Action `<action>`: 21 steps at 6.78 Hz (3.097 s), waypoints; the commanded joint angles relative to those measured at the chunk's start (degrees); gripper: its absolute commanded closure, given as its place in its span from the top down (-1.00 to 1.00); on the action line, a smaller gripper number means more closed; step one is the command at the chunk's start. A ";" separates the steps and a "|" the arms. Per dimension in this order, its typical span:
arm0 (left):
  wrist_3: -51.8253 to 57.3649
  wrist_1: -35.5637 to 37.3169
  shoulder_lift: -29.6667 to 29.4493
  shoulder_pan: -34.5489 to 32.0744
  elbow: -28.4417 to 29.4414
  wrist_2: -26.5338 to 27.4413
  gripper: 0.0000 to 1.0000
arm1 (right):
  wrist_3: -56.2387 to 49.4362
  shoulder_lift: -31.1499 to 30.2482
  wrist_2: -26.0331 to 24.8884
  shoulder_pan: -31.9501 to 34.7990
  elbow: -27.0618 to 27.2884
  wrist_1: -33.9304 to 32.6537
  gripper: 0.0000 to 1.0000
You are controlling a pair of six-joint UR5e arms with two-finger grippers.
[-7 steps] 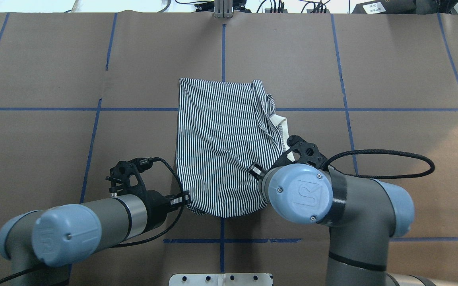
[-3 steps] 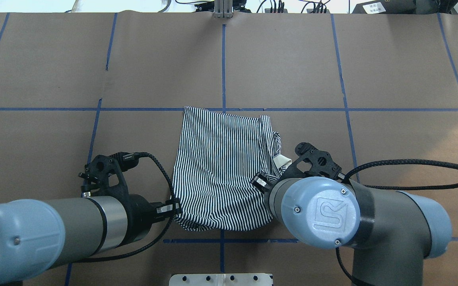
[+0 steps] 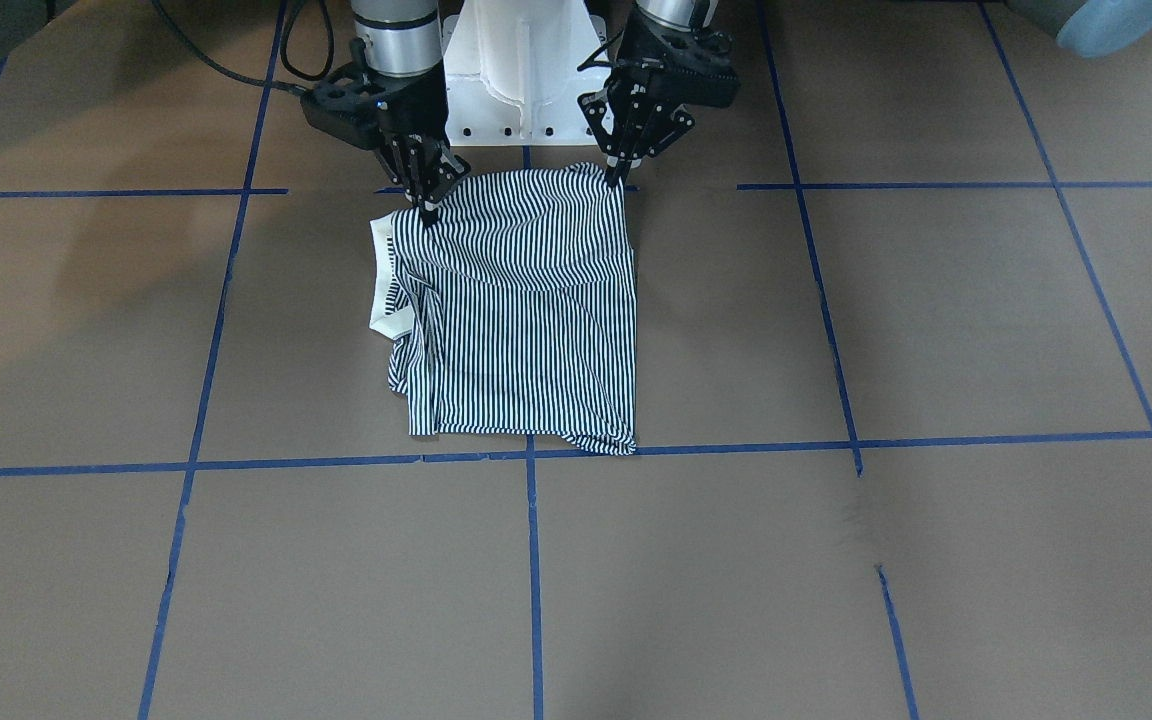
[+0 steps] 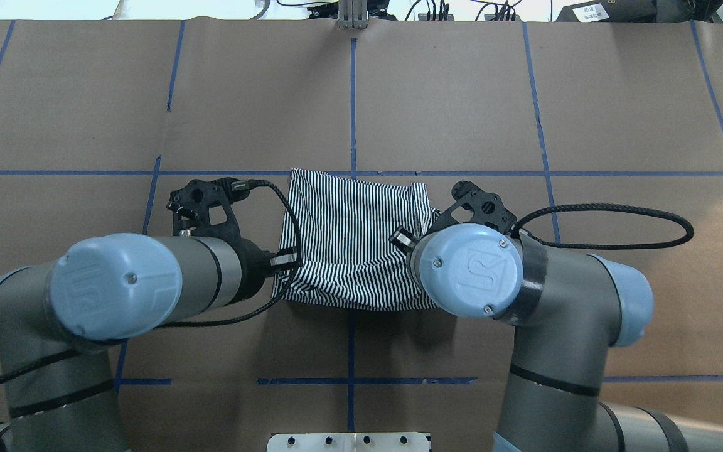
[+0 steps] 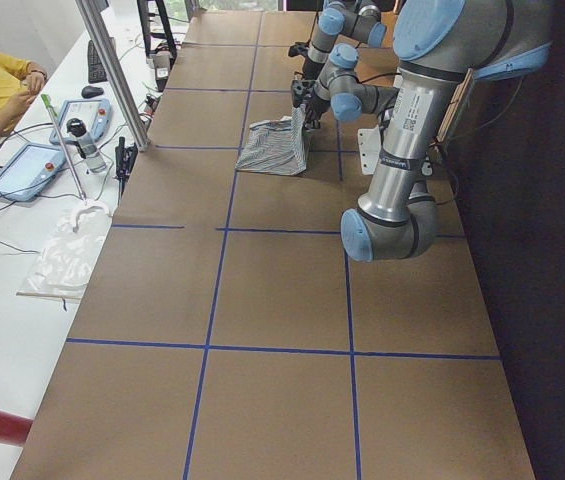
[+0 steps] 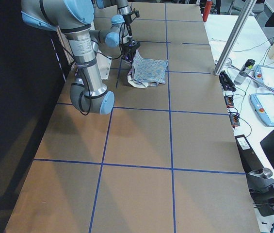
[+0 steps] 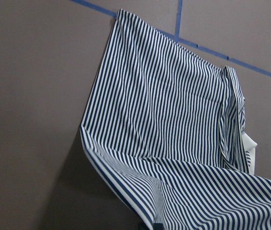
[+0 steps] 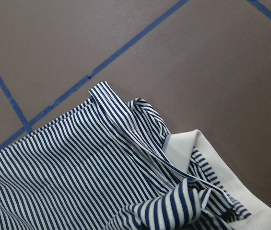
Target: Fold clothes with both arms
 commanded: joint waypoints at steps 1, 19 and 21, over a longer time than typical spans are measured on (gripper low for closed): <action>4.80 -4.49 -2.55 -6.28 7.87 -0.23 -1.00 | -1.72 3.42 0.23 3.82 -9.95 5.35 -1.00; 30.84 -29.66 -8.18 -16.14 36.03 -10.34 1.00 | -31.51 9.67 -7.77 0.83 -27.81 11.17 1.00; 30.84 -29.66 -8.18 -16.14 36.12 -10.34 1.00 | -31.69 10.80 -7.77 2.15 -30.81 12.14 1.00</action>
